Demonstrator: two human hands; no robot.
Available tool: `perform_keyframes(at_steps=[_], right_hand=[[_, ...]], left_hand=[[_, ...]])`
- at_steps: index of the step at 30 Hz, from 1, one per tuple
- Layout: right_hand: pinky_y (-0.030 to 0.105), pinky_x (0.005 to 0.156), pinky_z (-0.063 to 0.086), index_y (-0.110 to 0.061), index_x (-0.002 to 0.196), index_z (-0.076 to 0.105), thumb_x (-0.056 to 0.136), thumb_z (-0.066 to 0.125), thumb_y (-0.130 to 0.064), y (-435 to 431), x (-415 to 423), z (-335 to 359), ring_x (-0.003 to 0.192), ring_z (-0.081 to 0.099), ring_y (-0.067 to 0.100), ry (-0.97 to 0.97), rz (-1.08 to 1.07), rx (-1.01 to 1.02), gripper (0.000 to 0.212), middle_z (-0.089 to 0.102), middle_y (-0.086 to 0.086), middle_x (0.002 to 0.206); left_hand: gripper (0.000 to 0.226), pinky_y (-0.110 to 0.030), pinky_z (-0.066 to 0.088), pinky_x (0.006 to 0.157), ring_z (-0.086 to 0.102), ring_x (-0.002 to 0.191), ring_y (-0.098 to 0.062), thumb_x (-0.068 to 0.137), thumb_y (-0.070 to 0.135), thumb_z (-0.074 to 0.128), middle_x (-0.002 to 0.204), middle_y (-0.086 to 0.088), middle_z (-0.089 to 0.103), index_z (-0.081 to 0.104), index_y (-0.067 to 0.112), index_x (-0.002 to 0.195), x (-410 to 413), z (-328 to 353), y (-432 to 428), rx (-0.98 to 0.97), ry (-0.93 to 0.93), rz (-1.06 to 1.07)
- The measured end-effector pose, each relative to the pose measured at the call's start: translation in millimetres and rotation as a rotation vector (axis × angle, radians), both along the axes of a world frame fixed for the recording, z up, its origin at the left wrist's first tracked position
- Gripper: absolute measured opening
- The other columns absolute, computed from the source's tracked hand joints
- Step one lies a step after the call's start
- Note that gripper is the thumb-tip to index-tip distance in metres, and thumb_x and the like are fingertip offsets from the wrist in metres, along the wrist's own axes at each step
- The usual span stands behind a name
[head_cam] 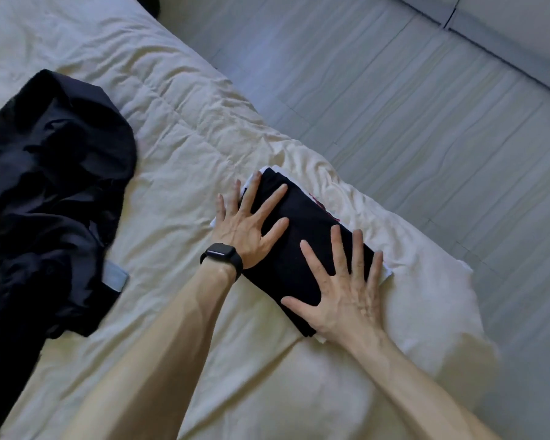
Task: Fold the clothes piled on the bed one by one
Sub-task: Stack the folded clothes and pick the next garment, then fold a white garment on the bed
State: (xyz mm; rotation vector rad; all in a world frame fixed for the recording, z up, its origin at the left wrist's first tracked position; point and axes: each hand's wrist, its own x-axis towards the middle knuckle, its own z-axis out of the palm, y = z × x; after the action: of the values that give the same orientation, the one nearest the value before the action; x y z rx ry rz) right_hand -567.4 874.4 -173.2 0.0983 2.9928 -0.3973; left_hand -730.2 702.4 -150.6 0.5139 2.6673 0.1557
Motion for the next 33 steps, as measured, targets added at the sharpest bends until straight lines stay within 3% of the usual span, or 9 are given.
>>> perform_keyframes(at_steps=[4, 7, 9, 11, 13, 15, 21, 27, 33], right_hand=[[0.069, 0.117, -0.001, -0.042, 0.161, 0.019, 0.073, 0.040, -0.096, 26, 20, 8, 0.156, 0.001, 0.041, -0.077, 0.094, 0.035, 0.106, 0.005, 0.010, 0.172], [0.071, 0.115, 0.005, -0.043, 0.161, 0.002, 0.072, 0.040, -0.095, 47, 45, 39, 0.156, -0.004, 0.041, -0.263, 0.073, 0.060, 0.110, -0.009, 0.008, 0.171], [0.071, 0.117, 0.001, -0.045, 0.155, -0.022, 0.080, 0.035, -0.090, 57, 63, 63, 0.154, -0.023, 0.037, -0.399, 0.105, 0.097, 0.104, -0.033, 0.005, 0.165], [0.067, 0.120, -0.006, -0.046, 0.151, -0.031, 0.090, 0.031, -0.077, 57, 78, 93, 0.147, -0.040, 0.027, -0.439, 0.147, 0.086, 0.092, -0.036, 0.001, 0.164], [0.061, 0.123, -0.006, -0.044, 0.157, -0.019, 0.097, 0.034, -0.064, 43, 88, 131, 0.148, -0.037, 0.020, -0.417, 0.193, 0.034, 0.083, -0.023, -0.003, 0.169], [0.054, 0.125, -0.001, -0.041, 0.162, 0.005, 0.100, 0.039, -0.057, 17, 97, 175, 0.156, -0.019, 0.016, -0.368, 0.258, -0.046, 0.072, -0.005, -0.006, 0.172], [0.047, 0.125, 0.013, -0.034, 0.153, 0.044, 0.104, 0.045, -0.044, -109, 143, 308, 0.158, 0.011, 0.017, -0.073, 0.570, -0.215, 0.049, 0.034, -0.007, 0.164], [0.049, 0.119, 0.033, -0.028, 0.139, 0.061, 0.104, 0.052, -0.037, -265, 251, 408, 0.151, 0.034, 0.025, 0.175, 0.960, -0.352, 0.037, 0.052, -0.001, 0.152], [0.051, 0.118, 0.036, -0.027, 0.134, 0.067, 0.102, 0.060, -0.033, -416, 392, 460, 0.149, 0.037, 0.025, 0.235, 1.301, -0.465, 0.033, 0.056, -0.001, 0.149]], left_hand=[[0.054, -0.054, -0.006, 0.122, -0.008, 0.154, -0.029, 0.097, 0.071, 0.013, 0.165, 0.011, -0.020, -0.013, 0.067, 0.144, -4, 17, -3, -0.061, -0.048, 0.056], [0.058, -0.055, 0.009, 0.122, 0.009, 0.153, -0.030, 0.102, 0.059, 0.021, 0.169, -0.001, 0.002, 0.000, 0.051, 0.155, 7, 48, -27, -0.164, -0.089, 0.237], [0.060, -0.051, 0.019, 0.118, 0.021, 0.150, -0.030, 0.102, 0.046, 0.034, 0.166, -0.005, 0.016, 0.012, 0.039, 0.158, 33, 76, -49, -0.178, -0.117, 0.318], [0.063, -0.046, 0.024, 0.115, 0.031, 0.144, -0.030, 0.100, 0.035, 0.044, 0.161, -0.006, 0.028, 0.017, 0.036, 0.157, 69, 103, -68, -0.137, -0.147, 0.351], [0.062, -0.043, 0.029, 0.114, 0.034, 0.141, -0.028, 0.099, 0.033, 0.046, 0.158, -0.004, 0.034, 0.021, 0.034, 0.157, 112, 133, -84, -0.111, -0.173, 0.387], [0.061, -0.042, 0.033, 0.112, 0.037, 0.139, -0.026, 0.100, 0.035, 0.045, 0.155, -0.002, 0.039, 0.023, 0.031, 0.157, 160, 164, -99, -0.089, -0.185, 0.414], [0.062, -0.039, 0.026, 0.118, 0.029, 0.146, -0.022, 0.100, 0.039, 0.046, 0.159, -0.001, 0.033, 0.025, 0.028, 0.157, 325, 266, -162, 0.075, -0.041, 0.609], [0.058, -0.037, 0.020, 0.120, 0.024, 0.149, -0.020, 0.098, 0.036, 0.049, 0.159, 0.001, 0.035, 0.036, 0.024, 0.153, 530, 360, -280, 0.110, 0.312, 0.977], [0.058, -0.038, 0.020, 0.121, 0.021, 0.150, -0.018, 0.099, 0.036, 0.045, 0.161, 0.003, 0.031, 0.032, 0.027, 0.155, 754, 422, -379, 0.015, 0.475, 1.347]])
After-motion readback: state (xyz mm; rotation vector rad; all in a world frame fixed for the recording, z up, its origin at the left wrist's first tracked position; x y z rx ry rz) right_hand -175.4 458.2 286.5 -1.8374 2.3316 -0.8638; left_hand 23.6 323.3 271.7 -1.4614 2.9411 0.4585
